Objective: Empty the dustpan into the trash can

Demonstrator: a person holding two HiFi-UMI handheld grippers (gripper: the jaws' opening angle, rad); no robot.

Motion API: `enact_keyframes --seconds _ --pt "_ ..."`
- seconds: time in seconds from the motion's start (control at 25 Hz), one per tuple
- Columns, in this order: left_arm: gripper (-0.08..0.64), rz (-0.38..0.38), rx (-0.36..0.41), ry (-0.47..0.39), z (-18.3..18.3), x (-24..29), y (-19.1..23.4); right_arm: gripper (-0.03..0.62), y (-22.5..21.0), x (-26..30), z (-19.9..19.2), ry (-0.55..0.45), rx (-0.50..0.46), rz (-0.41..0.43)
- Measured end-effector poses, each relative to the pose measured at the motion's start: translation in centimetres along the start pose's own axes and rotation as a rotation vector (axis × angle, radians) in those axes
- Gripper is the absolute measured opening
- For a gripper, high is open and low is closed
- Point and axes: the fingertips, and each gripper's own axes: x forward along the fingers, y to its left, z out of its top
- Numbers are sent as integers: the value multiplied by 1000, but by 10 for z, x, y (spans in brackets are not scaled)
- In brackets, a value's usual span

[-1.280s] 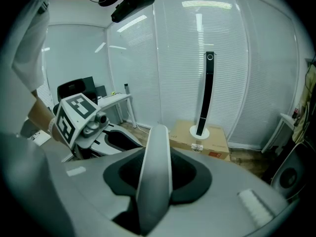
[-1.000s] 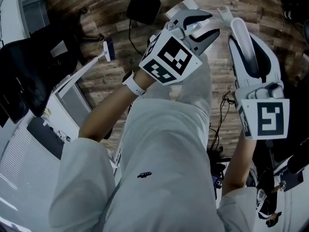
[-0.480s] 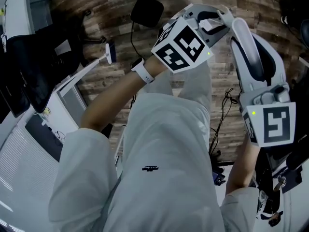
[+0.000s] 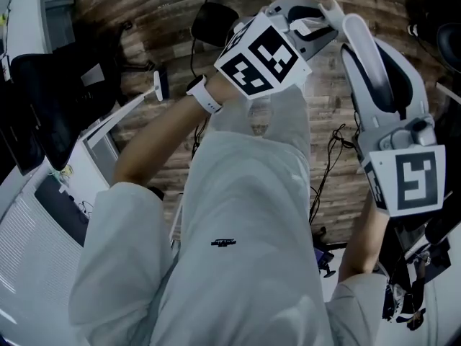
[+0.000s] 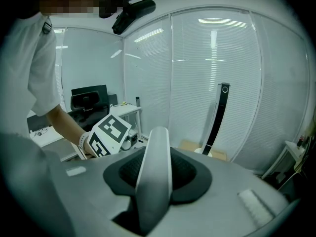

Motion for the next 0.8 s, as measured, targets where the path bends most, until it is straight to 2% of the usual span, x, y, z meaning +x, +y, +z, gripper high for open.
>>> enact_keyframes --seconds 0.44,0.6,0.8 --pt "110 60 62 -59 42 -43 32 130 16 2 58 -105 -68 6" --pt "112 90 81 -69 44 -64 41 130 30 5 66 -119 -109 41" --pt "112 140 108 -58 44 -95 54 130 50 16 88 -170 -115 90"
